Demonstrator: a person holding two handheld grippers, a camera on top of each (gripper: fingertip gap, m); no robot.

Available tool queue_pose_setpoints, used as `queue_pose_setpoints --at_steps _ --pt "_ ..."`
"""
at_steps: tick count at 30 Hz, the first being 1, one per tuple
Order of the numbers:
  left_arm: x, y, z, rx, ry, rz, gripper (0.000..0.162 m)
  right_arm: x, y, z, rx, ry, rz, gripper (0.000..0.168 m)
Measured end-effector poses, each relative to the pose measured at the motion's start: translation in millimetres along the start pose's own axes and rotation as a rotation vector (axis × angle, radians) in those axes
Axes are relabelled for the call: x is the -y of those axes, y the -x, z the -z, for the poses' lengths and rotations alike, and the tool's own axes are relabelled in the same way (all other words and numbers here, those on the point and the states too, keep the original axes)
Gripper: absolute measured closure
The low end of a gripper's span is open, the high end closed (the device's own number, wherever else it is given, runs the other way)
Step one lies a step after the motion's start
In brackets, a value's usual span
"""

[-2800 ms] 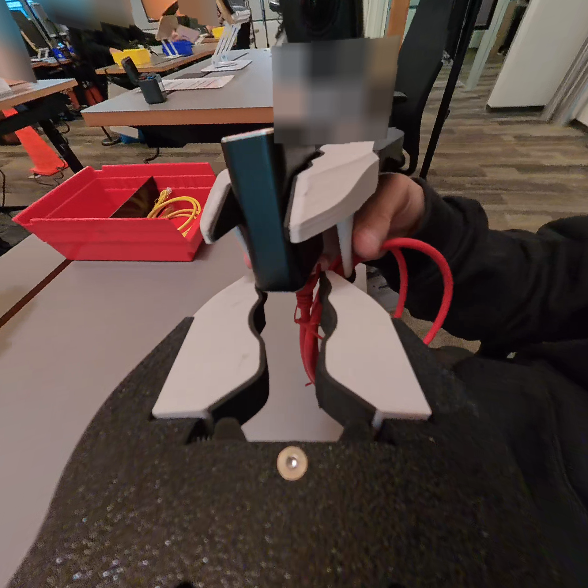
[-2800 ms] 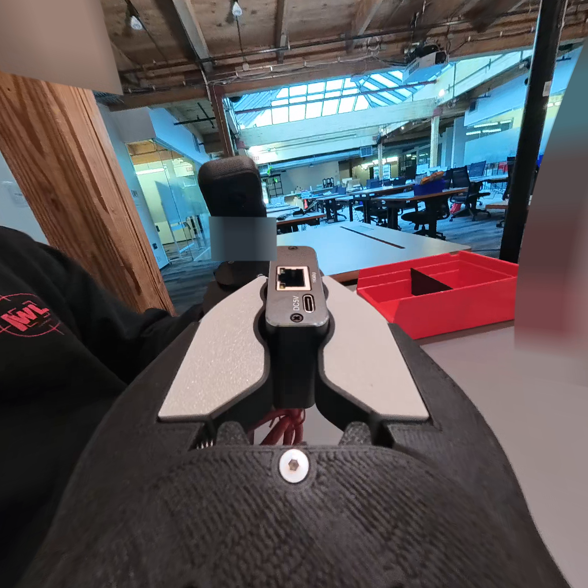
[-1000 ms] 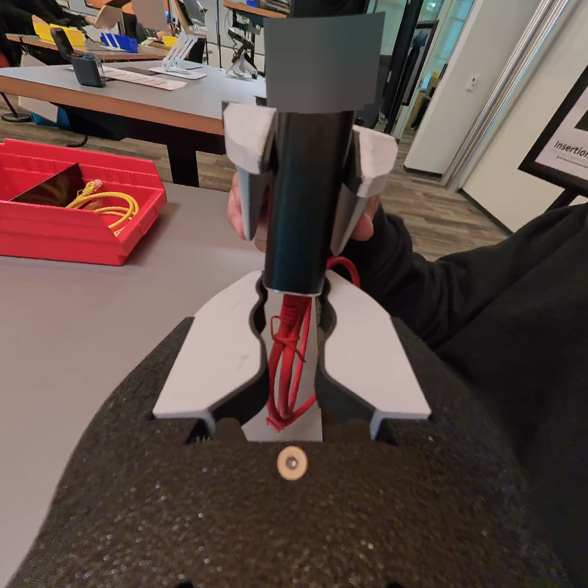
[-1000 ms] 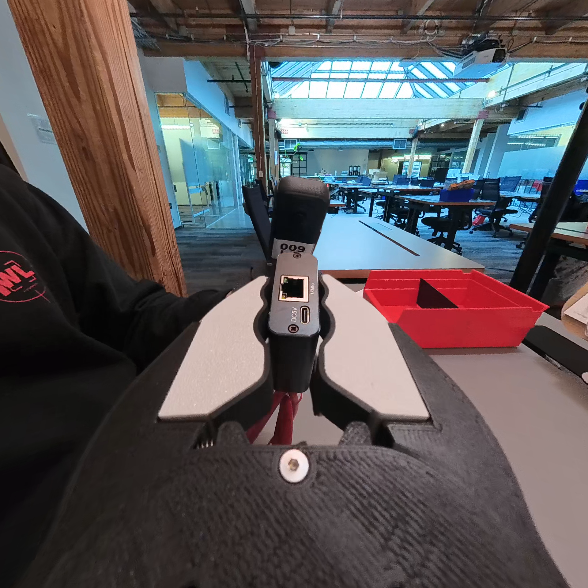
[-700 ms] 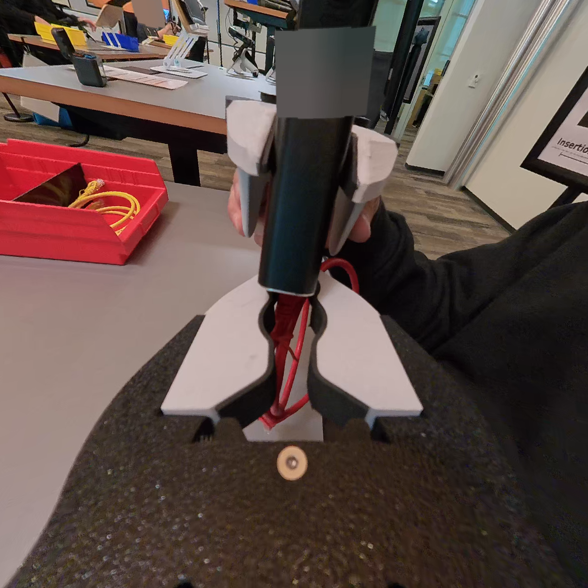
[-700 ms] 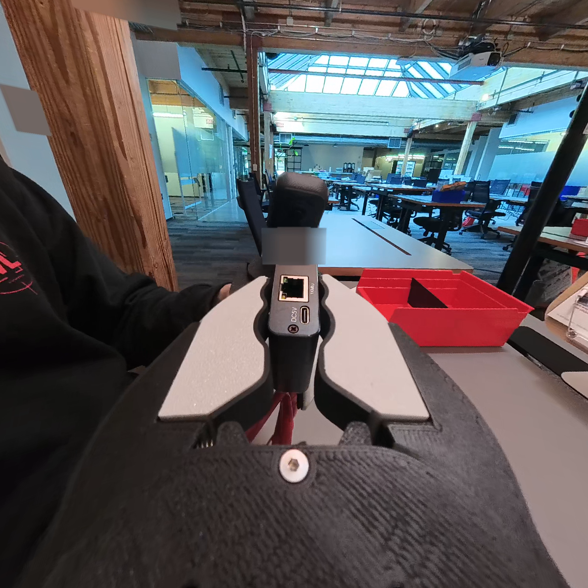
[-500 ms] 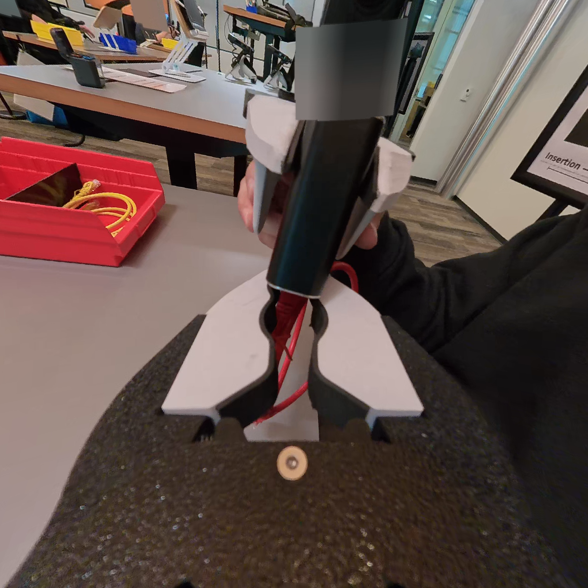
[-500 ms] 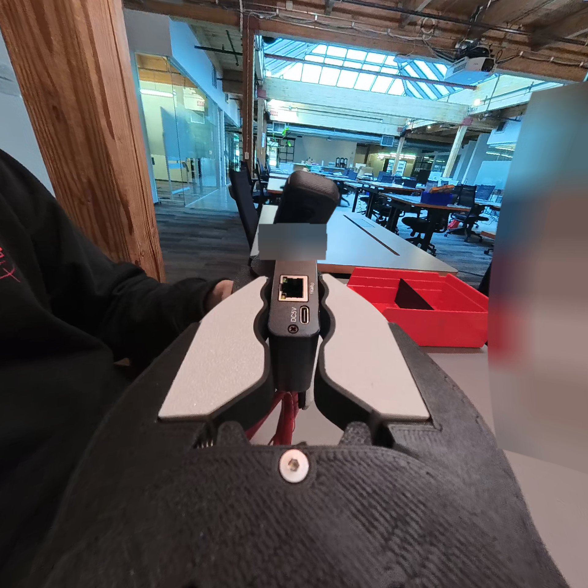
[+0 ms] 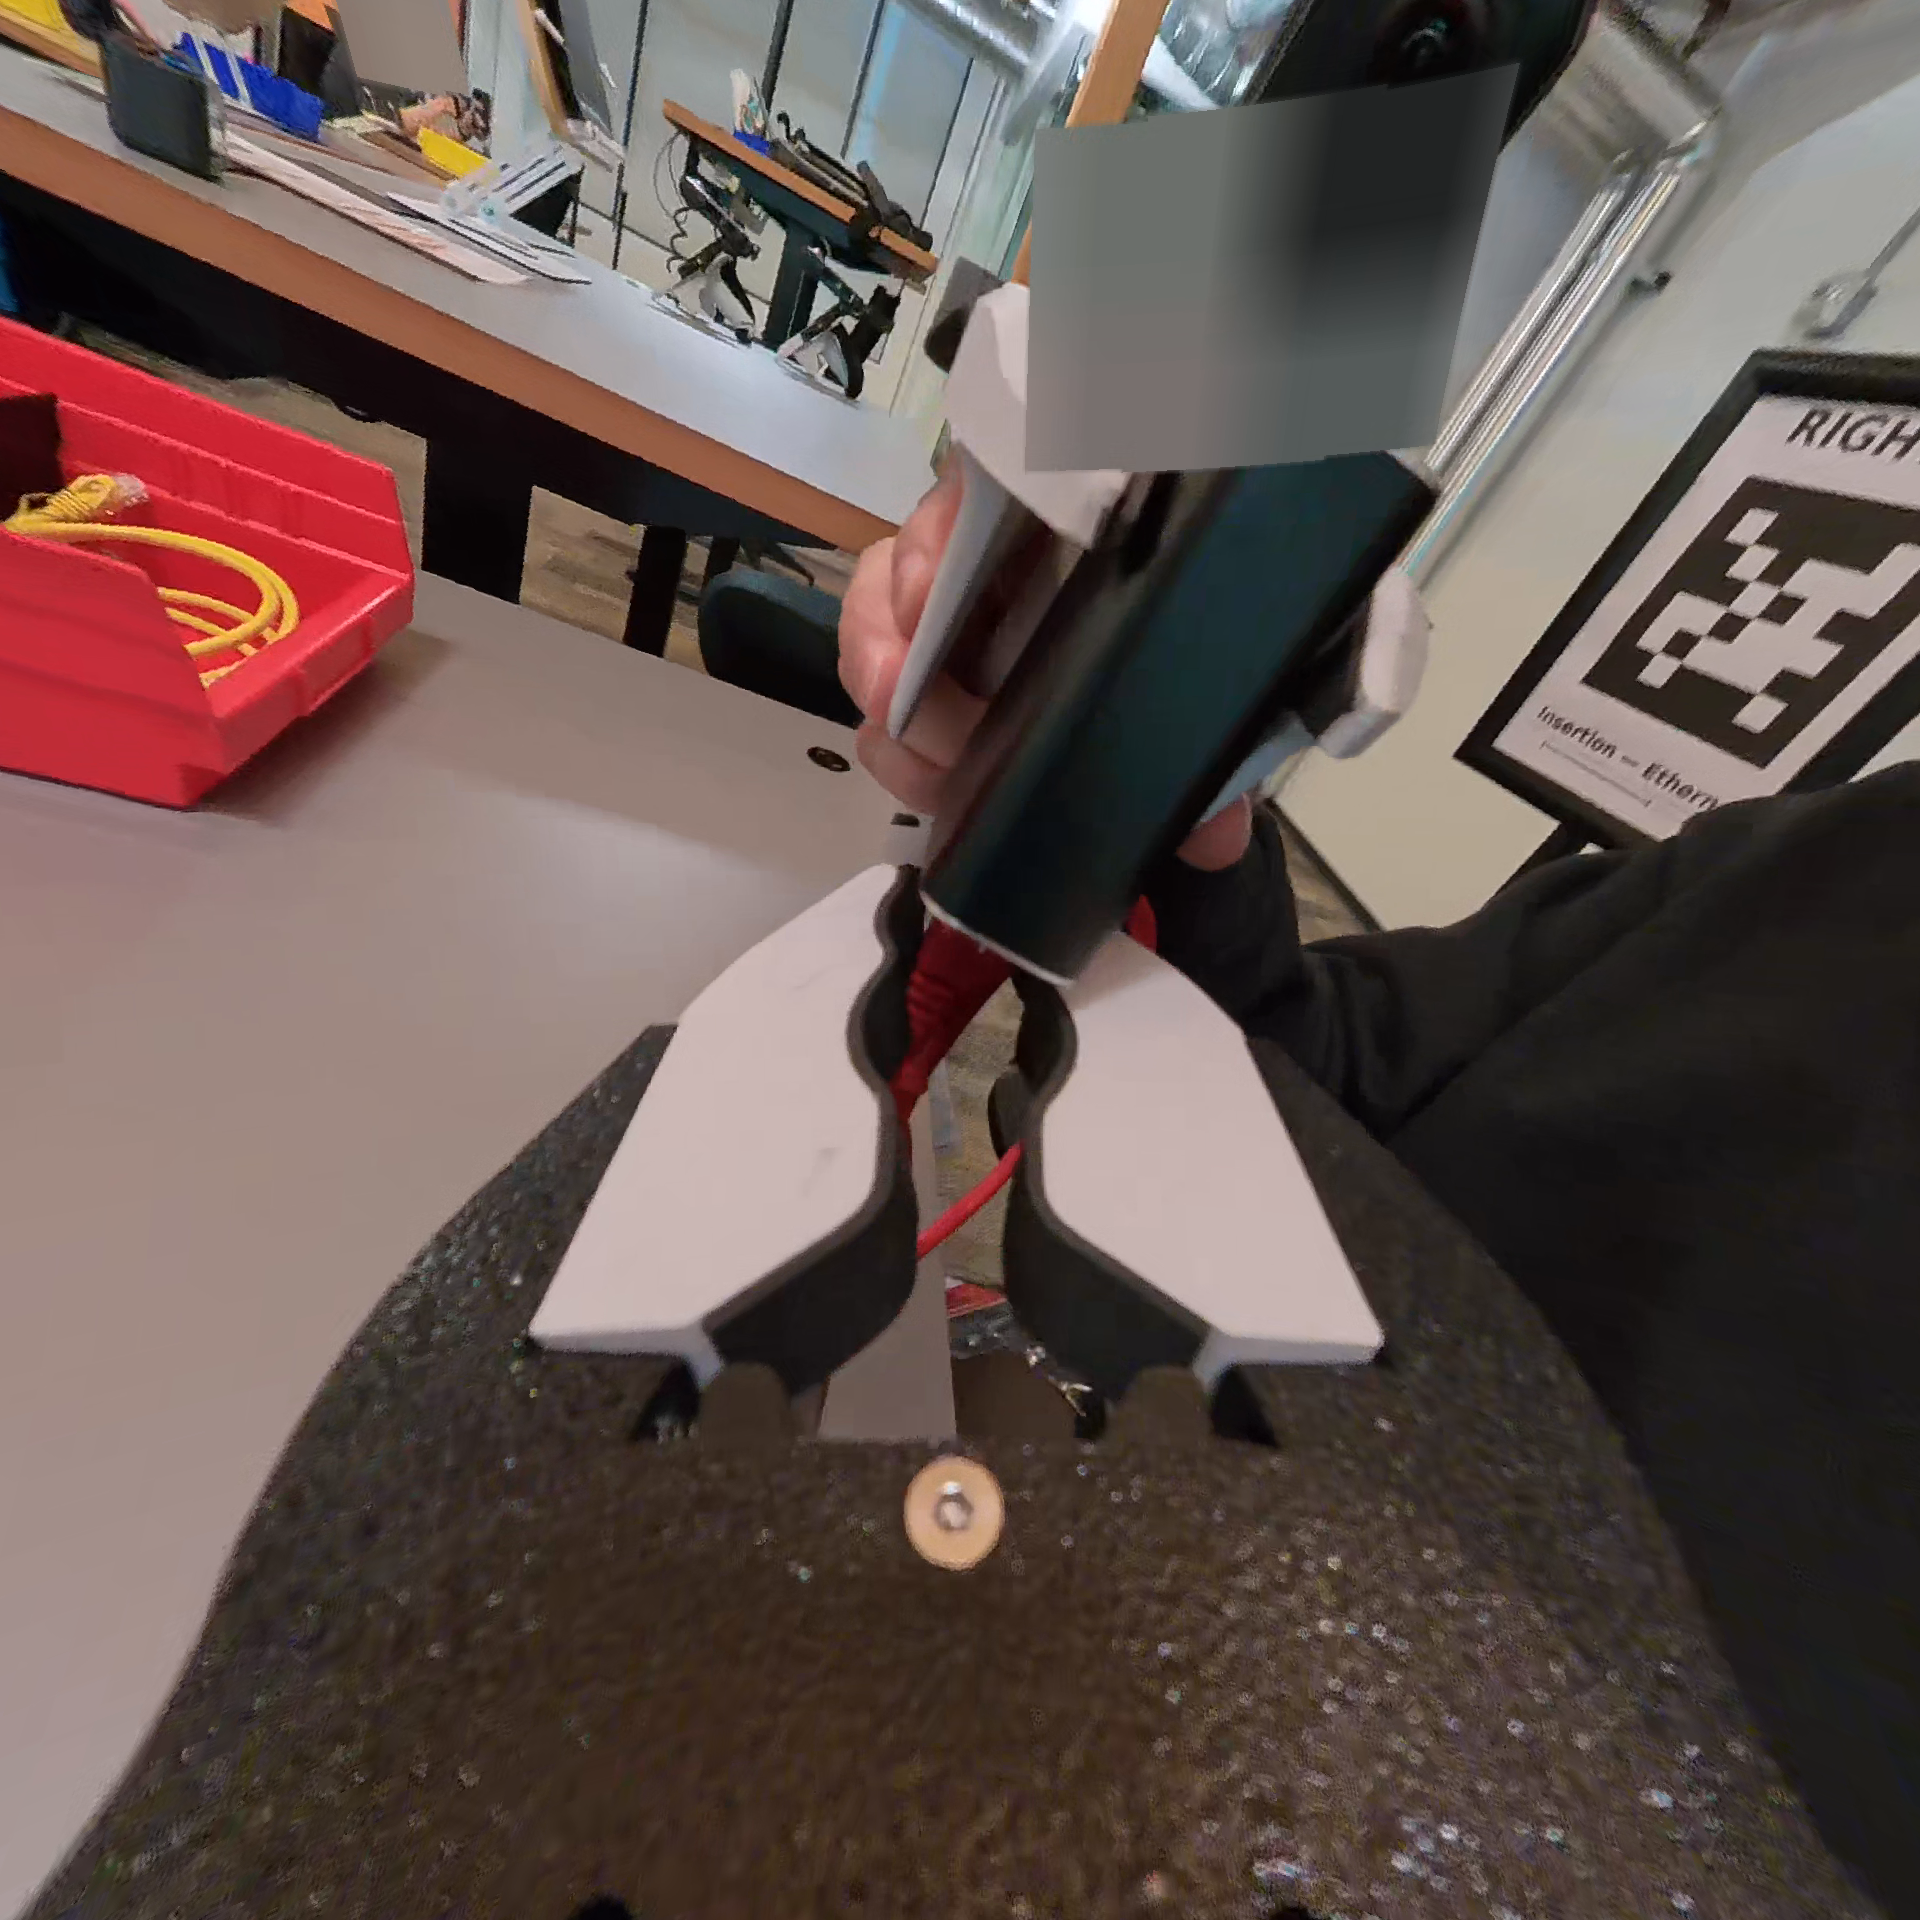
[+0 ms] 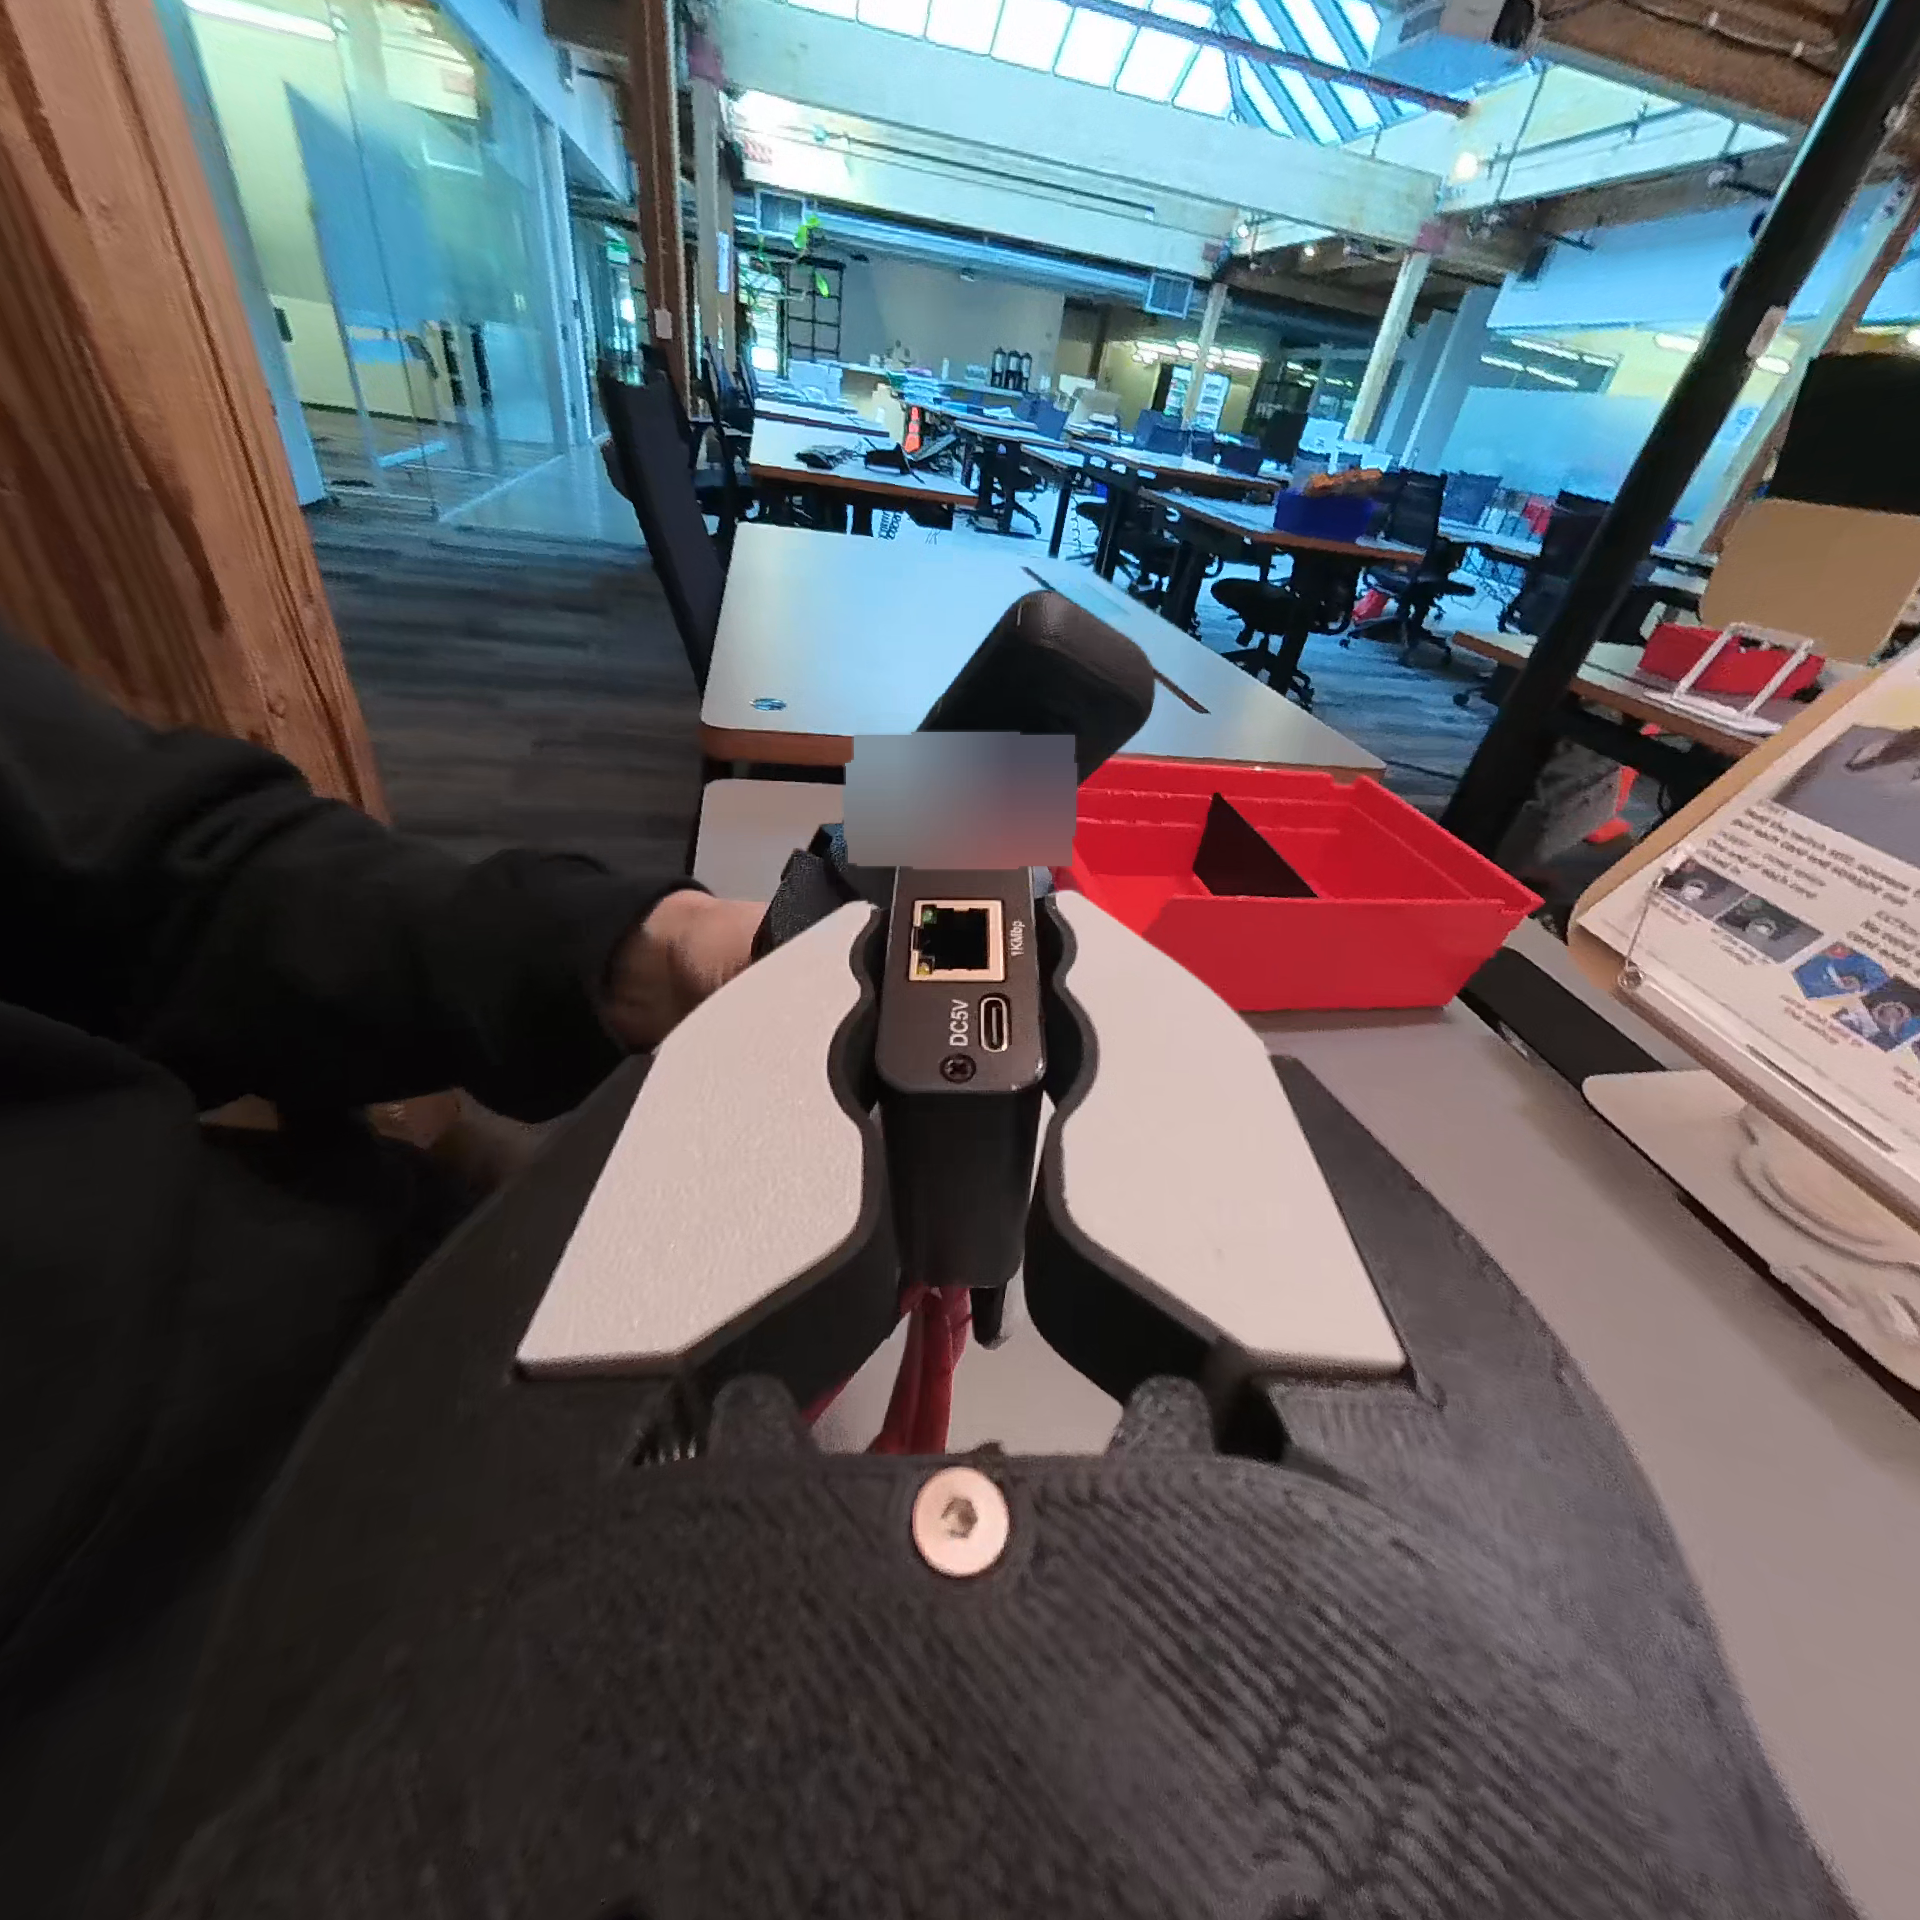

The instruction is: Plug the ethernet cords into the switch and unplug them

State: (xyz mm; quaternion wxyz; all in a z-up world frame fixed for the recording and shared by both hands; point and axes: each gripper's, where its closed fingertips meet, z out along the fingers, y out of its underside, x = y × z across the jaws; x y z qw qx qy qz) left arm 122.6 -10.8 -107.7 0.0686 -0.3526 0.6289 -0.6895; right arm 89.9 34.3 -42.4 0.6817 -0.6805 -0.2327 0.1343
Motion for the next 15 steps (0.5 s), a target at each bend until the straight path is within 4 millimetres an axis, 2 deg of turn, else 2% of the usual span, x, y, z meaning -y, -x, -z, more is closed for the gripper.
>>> queue_pose_setpoints --at_steps 7,15 --pt "-6.0 6.9 -4.7 -0.114 -0.062 0.144 0.145 -13.9 -11.8 -2.5 -0.046 0.060 -0.008 0.141" --pt "-5.6 14.4 -12.9 -0.167 -0.086 0.232 0.145 -21.2 -27.6 6.1 -0.093 0.064 -0.069 0.140"
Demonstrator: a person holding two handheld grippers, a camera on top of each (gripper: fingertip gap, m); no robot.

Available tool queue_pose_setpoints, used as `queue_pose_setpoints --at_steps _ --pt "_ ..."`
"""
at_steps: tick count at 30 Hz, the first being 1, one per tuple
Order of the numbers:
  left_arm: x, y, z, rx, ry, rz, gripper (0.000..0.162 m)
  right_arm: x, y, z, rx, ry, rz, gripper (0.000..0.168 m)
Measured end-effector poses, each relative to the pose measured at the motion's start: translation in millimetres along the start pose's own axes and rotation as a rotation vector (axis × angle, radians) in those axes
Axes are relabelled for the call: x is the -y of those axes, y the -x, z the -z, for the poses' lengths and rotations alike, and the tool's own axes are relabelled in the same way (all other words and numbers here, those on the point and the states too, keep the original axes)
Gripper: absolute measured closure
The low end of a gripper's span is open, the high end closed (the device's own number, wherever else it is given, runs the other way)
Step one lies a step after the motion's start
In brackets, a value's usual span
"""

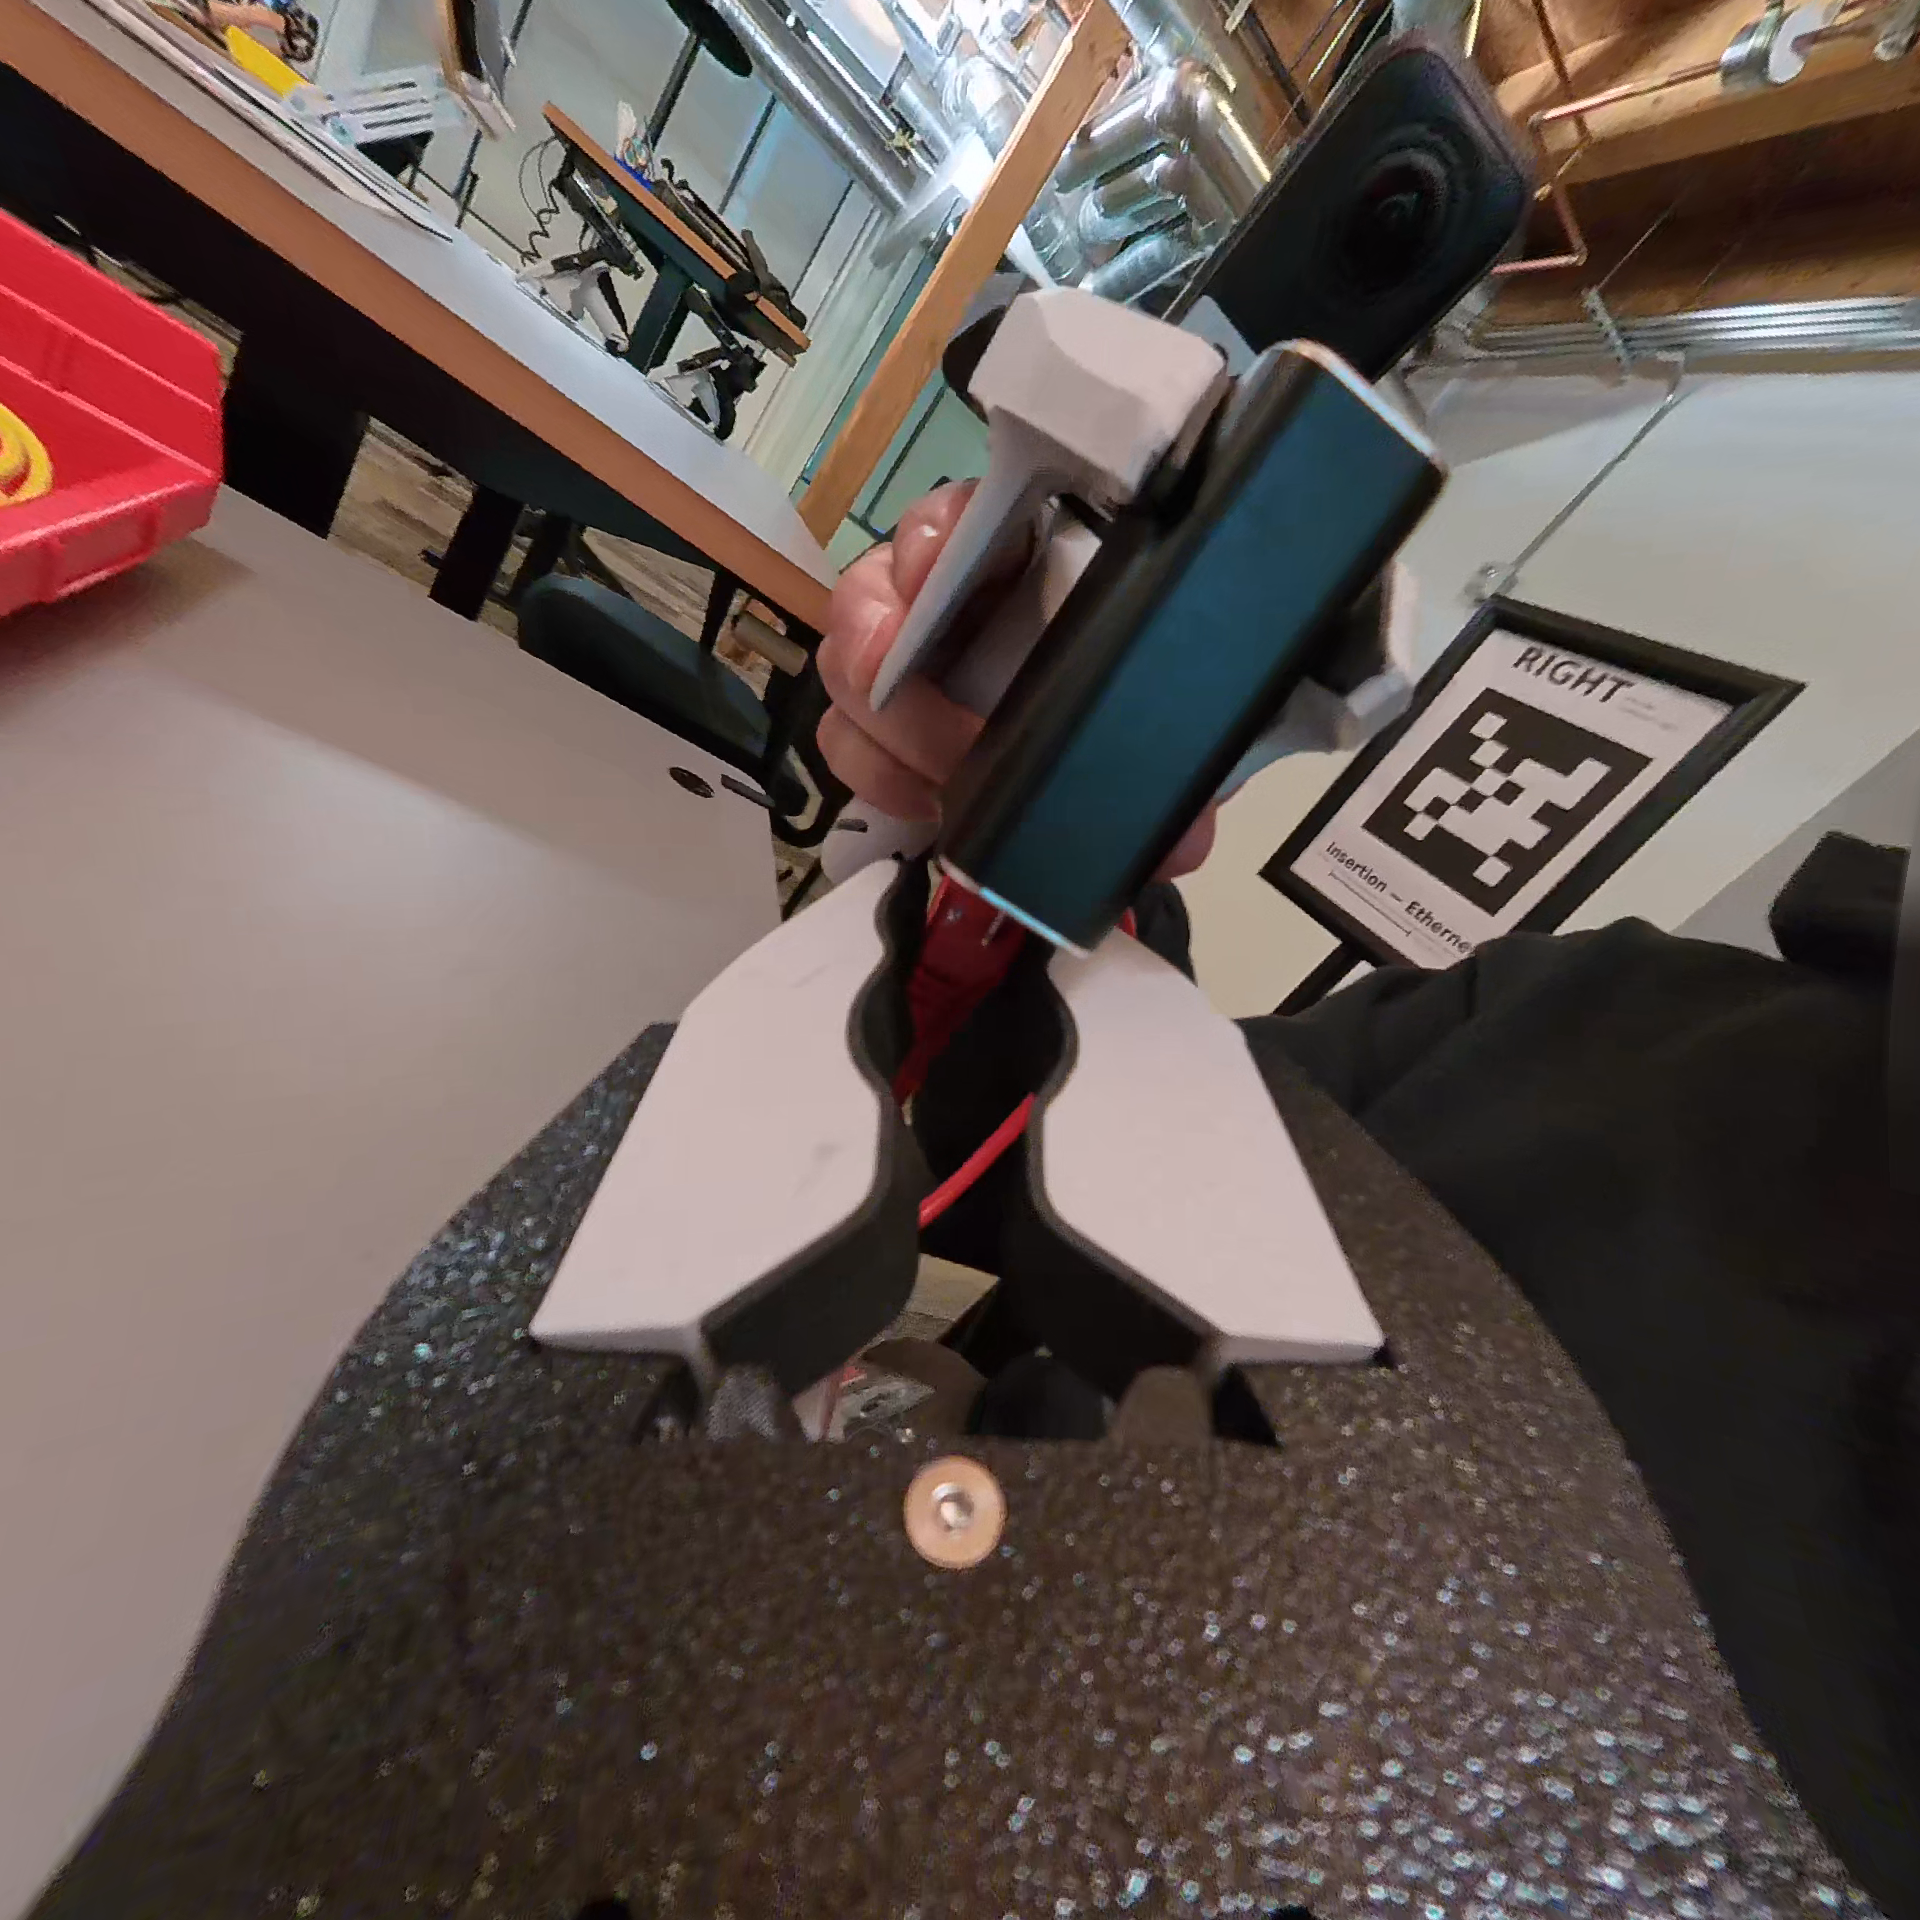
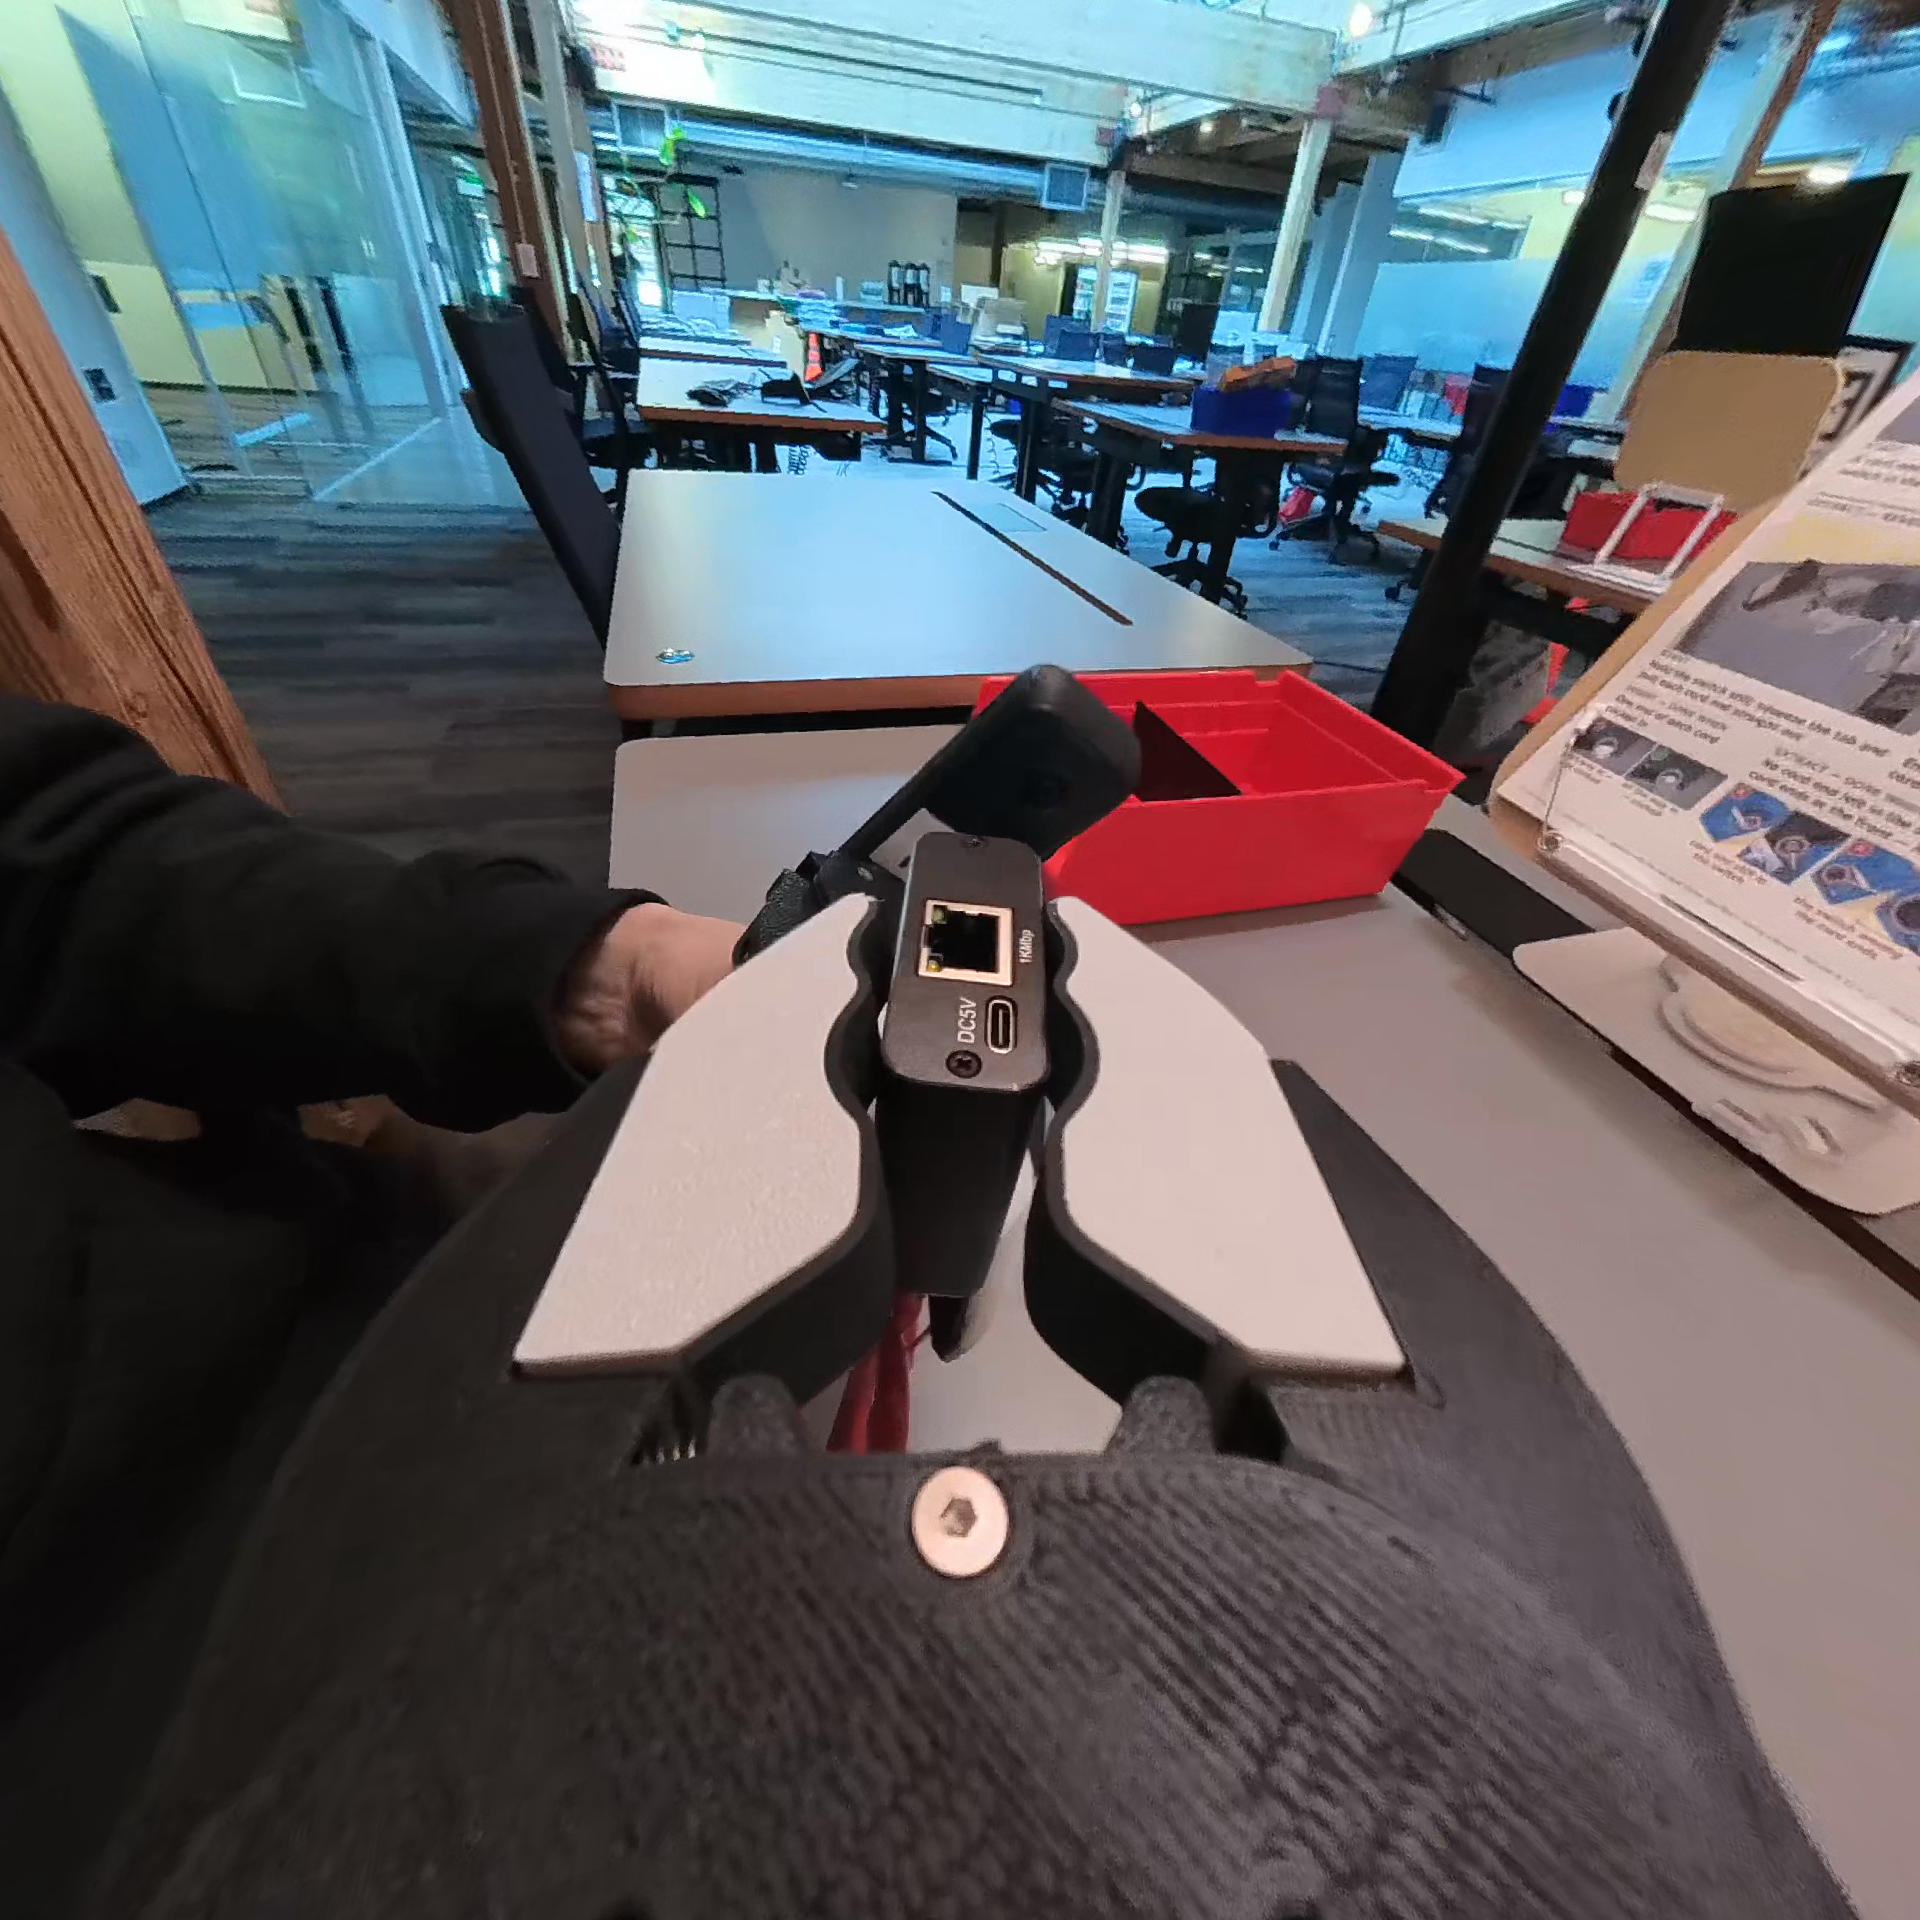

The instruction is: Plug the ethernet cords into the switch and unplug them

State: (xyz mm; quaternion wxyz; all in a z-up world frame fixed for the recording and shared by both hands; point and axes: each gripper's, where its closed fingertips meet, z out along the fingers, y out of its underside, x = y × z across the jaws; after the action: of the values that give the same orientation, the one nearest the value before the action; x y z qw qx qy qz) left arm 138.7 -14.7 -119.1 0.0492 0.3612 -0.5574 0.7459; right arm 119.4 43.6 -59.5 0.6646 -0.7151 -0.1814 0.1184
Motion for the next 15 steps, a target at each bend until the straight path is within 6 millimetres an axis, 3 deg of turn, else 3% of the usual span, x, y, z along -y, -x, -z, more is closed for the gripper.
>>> queue_pose_setpoints --at_steps 15 --pt "0.8 9.1 -6.1 -0.006 -0.005 0.059 0.145 -6.5 -15.0 10.3 0.006 -0.025 -0.099 0.141"
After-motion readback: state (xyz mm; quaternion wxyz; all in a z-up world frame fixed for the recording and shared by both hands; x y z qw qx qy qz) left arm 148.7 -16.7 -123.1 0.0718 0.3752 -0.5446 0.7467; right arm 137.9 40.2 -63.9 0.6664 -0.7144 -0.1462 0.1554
